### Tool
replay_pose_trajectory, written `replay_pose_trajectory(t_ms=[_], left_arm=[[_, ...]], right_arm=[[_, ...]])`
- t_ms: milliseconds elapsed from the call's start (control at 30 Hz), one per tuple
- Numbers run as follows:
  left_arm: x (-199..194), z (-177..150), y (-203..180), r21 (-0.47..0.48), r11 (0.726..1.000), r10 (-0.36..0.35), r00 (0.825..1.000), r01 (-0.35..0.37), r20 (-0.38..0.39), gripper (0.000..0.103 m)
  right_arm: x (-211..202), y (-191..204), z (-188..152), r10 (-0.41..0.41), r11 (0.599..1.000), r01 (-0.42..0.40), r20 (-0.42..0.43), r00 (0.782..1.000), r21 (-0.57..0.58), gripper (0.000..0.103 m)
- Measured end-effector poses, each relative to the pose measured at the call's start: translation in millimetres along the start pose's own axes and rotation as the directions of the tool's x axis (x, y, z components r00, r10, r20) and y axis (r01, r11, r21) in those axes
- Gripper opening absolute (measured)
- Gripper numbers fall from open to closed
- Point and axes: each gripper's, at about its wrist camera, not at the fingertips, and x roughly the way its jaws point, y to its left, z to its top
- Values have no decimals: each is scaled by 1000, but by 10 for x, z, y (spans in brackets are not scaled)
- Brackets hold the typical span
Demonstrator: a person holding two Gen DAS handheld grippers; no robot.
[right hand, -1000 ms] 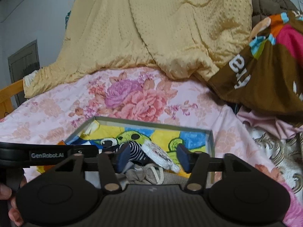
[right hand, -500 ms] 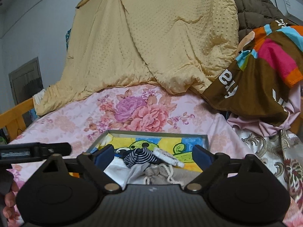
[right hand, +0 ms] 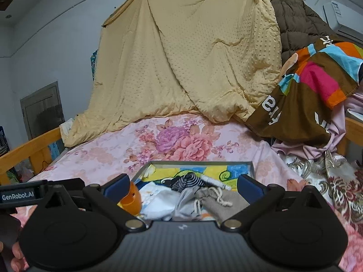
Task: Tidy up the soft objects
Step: 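Withdraw both grippers from the tray back toward the remaining items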
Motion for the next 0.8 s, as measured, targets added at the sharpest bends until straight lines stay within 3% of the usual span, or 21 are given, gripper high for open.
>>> replay_pose_trajectory(t_ms=[600,800], left_arm=[[-877,-445,33,71,997,14,1000,-14,1,102],[-1119,-639,178,123,992,27,999,-21,-42,102]], right_arm=[[-794,291,-454,-7,1000,7,-16,1000,7,103],[-938,354,-561,25,999,-23,-56,998,27,103]])
